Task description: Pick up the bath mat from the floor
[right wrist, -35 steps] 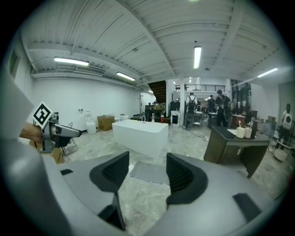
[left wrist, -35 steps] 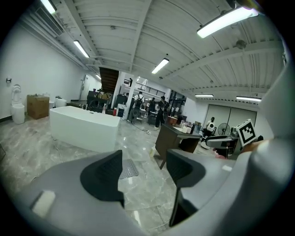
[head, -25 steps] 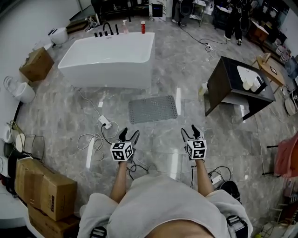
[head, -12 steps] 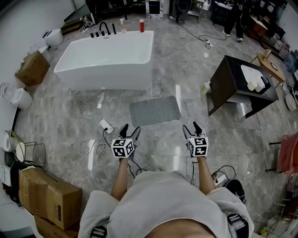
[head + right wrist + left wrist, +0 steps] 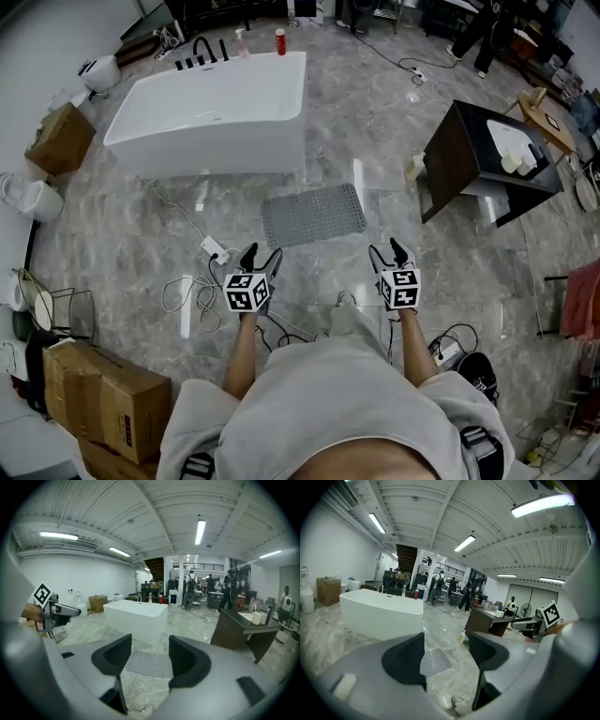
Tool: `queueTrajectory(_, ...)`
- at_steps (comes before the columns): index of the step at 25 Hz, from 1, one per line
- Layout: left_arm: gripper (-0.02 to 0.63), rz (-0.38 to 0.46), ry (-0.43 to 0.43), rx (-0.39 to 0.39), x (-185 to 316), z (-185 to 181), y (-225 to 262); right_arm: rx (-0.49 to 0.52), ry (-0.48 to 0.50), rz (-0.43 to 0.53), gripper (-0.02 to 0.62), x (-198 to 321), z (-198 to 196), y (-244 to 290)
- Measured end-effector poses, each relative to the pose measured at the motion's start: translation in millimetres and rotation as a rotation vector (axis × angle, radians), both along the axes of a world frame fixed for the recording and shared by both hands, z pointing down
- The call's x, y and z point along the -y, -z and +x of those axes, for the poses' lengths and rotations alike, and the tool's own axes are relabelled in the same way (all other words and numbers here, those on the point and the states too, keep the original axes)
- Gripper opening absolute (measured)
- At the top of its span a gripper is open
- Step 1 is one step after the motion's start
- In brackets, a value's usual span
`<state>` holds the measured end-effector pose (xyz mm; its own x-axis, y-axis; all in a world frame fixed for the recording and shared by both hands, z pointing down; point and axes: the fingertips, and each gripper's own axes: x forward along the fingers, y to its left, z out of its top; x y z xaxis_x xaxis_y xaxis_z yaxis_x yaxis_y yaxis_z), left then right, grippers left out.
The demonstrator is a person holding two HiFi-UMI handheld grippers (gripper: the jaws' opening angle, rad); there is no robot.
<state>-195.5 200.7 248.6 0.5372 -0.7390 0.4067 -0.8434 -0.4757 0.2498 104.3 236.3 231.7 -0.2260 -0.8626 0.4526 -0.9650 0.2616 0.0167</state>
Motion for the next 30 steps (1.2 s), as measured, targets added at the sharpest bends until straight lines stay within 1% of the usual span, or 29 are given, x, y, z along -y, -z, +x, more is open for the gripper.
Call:
queueTrajectory(6, 0.299, -0.003, 0.015, 0.002, 17.2, 2.0, -3.9, 0.005, 0.017, -0.003, 0.244, 23.4, 0.5, -4.9)
queueTrajectory(12, 0.298, -0.019, 0.026, 0.011, 48.2, 6.2, -7.2, 0.021, 0.041, -0.009, 0.244, 63.2, -1.0, -10.2)
queueTrajectory(18, 0.299, -0.030, 0.053, 0.022, 95.7, 22.8, -6.7, 0.040, 0.052, -0.017, 0.244, 116.7, 18.5, -13.1)
queueTrajectory(30, 0.298, -0.063, 0.110, 0.037, 209.8, 72.5, -3.8, 0.076, 0.099, -0.040, 0.244, 244.9, 64.0, -16.4)
